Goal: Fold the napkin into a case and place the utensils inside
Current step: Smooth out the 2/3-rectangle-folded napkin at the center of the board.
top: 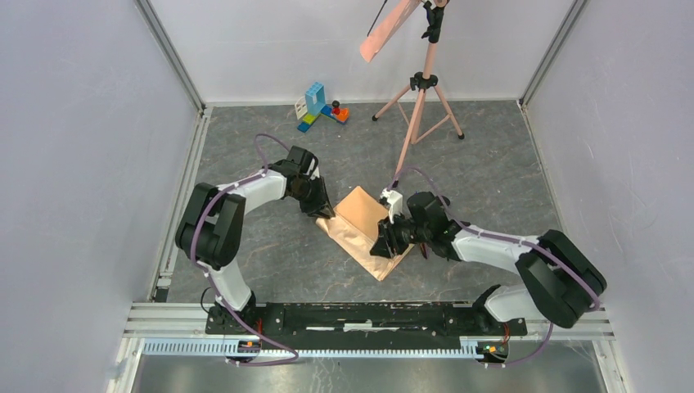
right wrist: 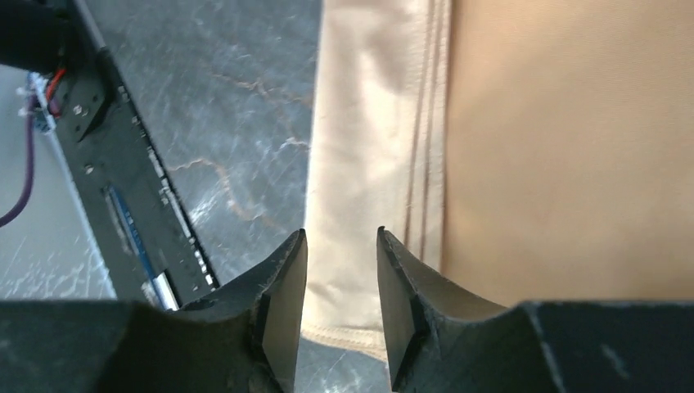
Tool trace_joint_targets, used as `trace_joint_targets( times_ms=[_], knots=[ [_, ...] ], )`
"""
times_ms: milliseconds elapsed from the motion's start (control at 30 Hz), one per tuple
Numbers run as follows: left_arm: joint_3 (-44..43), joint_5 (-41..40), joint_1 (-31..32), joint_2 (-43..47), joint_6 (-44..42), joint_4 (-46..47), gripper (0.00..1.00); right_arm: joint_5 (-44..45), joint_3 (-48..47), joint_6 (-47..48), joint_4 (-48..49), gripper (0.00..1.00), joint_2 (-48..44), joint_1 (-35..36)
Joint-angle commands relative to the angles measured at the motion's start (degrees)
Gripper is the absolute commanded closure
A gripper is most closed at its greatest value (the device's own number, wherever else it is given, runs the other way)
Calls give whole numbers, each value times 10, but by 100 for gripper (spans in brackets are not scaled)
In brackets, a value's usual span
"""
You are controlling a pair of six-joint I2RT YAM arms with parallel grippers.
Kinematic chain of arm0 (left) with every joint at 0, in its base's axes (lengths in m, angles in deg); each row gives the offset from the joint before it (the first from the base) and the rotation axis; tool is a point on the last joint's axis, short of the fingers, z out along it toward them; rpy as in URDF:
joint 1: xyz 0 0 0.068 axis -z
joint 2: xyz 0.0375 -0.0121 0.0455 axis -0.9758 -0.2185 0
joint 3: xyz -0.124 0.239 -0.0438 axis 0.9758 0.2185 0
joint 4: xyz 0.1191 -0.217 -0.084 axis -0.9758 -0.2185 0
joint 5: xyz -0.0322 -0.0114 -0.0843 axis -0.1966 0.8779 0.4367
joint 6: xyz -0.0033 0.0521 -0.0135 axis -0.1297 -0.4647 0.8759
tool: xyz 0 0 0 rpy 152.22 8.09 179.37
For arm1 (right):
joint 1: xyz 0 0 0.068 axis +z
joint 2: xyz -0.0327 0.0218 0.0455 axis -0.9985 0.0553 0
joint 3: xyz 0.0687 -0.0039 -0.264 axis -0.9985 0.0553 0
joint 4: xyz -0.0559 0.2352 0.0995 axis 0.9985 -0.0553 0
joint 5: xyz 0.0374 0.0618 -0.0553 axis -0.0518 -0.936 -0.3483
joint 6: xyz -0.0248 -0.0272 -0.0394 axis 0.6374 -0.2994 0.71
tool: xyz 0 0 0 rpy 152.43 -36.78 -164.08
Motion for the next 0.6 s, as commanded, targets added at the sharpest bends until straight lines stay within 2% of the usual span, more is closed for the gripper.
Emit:
trace_joint_targets(
  times_ms=[0,67,200,300,433,567],
  knots=[
    [-24,23,1,68,-9,-26,65,44,-33,17,-24,60,44,-4],
    [-18,24,1,86,-9,-32,61,55,-28,11,-8,64,55,0],
    [9,27,0,111,-3,-31,60,96,-22,0,1,72,77,20],
    [37,23,2,124,1,-21,64,134,-3,-32,24,74,78,42],
    [64,20,1,120,5,-9,75,181,33,-101,82,75,71,73],
    [77,-5,0,102,6,7,79,197,41,-159,139,75,95,116]
  ],
)
